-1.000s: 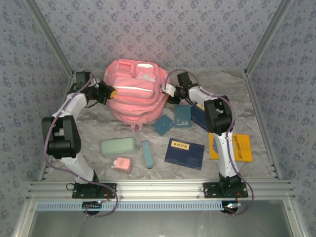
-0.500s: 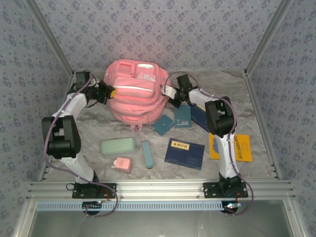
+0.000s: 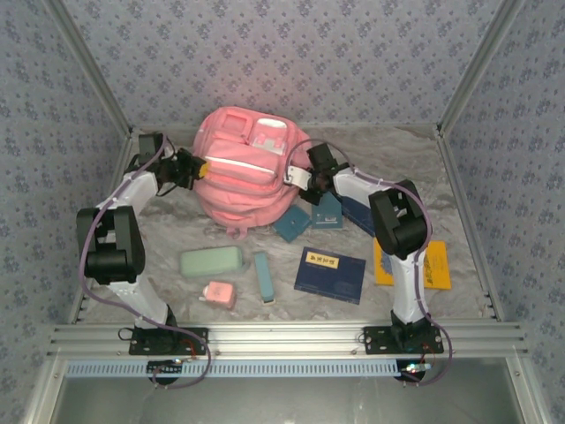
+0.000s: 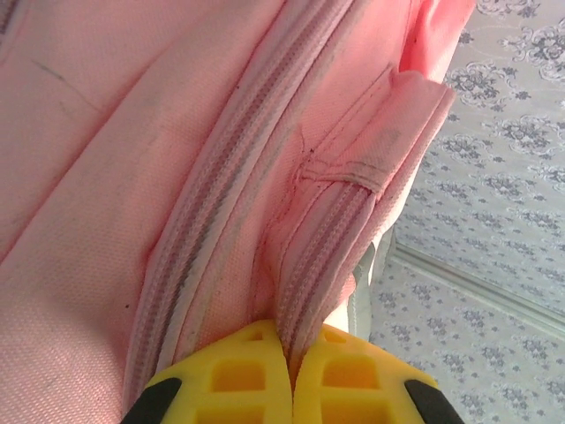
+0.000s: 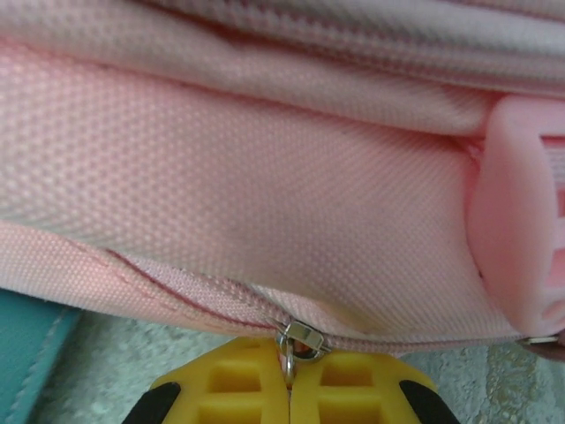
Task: Pack the student bag
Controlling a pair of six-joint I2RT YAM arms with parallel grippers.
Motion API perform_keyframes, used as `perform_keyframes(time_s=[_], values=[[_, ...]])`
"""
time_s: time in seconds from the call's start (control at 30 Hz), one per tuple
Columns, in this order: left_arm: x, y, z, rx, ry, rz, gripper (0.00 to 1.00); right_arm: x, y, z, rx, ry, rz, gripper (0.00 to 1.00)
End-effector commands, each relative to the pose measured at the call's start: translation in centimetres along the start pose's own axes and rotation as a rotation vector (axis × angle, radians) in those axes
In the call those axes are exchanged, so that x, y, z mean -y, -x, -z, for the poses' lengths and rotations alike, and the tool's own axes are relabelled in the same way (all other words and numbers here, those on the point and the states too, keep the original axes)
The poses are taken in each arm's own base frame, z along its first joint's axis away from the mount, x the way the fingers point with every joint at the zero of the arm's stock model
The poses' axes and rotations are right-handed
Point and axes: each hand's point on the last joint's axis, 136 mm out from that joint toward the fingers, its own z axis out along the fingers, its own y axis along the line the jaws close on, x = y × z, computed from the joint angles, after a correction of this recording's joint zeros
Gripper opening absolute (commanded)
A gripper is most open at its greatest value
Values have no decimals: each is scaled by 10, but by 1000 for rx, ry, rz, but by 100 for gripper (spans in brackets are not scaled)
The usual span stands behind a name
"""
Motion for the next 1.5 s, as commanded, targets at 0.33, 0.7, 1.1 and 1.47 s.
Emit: perform_keyframes(time_s=[0.33,0.7,1.1,1.47], values=[[35,-4,7,54,-147,33,0,-58,38,21,-13,150,12,0],[30,-7,8,45,-141,38,0,-64,28,20,-50,187,-152,13],[26,-8,10,43,-142,45,0,-54,23,31,52,150,-315,14],[24,-9,15,48,-142,54,0,-57,17,46,40,93,-369,4]])
